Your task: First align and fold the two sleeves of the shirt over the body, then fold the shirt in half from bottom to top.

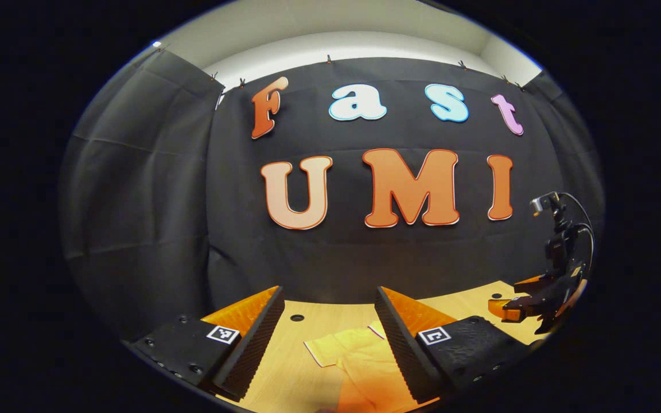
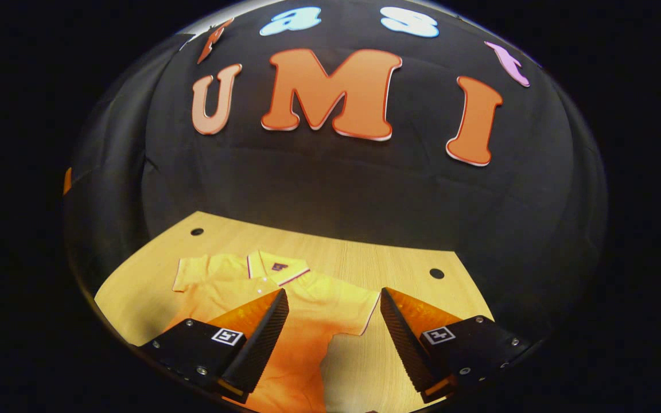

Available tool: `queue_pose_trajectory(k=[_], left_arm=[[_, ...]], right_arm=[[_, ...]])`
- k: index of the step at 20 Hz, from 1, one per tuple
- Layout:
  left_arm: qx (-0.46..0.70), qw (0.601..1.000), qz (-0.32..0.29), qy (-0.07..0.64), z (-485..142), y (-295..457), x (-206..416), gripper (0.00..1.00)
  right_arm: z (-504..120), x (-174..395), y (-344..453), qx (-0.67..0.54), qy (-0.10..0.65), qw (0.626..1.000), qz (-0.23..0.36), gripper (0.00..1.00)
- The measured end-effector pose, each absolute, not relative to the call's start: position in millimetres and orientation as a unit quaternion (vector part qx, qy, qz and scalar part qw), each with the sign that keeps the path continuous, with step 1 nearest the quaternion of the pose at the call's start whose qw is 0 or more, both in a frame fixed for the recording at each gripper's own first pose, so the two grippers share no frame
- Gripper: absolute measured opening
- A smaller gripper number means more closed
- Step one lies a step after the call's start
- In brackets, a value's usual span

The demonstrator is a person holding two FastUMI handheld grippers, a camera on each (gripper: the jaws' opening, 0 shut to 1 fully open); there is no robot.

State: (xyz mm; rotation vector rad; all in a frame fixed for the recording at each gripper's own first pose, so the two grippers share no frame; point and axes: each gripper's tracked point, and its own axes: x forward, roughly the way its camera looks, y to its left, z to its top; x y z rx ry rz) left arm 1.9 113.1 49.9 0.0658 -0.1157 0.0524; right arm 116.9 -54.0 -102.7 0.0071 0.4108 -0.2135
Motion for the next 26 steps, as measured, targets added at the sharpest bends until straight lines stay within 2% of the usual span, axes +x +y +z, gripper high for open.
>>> queue_pose_trajectory(k=[4,7,8,11,12,14,17,21,26], left_arm=[[0.044,0.995,0.063,-0.057,49.0,124.8,-2.7,0.97],[0.042,0.994,0.092,-0.051,45.6,135.8,-7.5,0.97],[0.042,0.993,0.102,-0.049,45.0,138.4,-8.9,0.97],[0.052,0.990,0.127,-0.042,40.0,145.3,-16.9,0.97],[0.056,0.989,0.134,-0.040,38.6,146.2,-18.0,0.97],[0.056,0.987,0.146,-0.034,35.4,150.1,-21.7,0.94],[0.054,0.985,0.161,-0.025,29.4,153.5,-23.4,0.97],[0.058,0.984,0.167,-0.020,26.8,151.4,-24.5,0.96],[0.057,0.984,0.171,-0.011,22.0,152.3,-21.5,0.95]], right_arm=[[-153.9,136.9,-70.7,0.028,0.300,0.948,-0.103,0.98],[-187.9,157.9,-86.3,0.024,0.344,0.932,-0.112,0.94],[-197.7,161.8,-93.4,0.024,0.359,0.926,-0.115,0.96],[-224.9,169.4,-104.3,0.037,0.411,0.904,-0.112,0.96],[-232.8,172.7,-108.7,0.045,0.426,0.896,-0.114,0.93],[-242.1,180.2,-116.4,0.056,0.446,0.886,-0.114,0.92],[-261.6,197.9,-131.8,0.056,0.471,0.872,-0.122,0.91],[-298.1,203.7,-136.0,0.108,0.526,0.833,-0.130,0.83],[-328.8,205.5,-137.5,0.134,0.562,0.805,-0.133,0.83]])
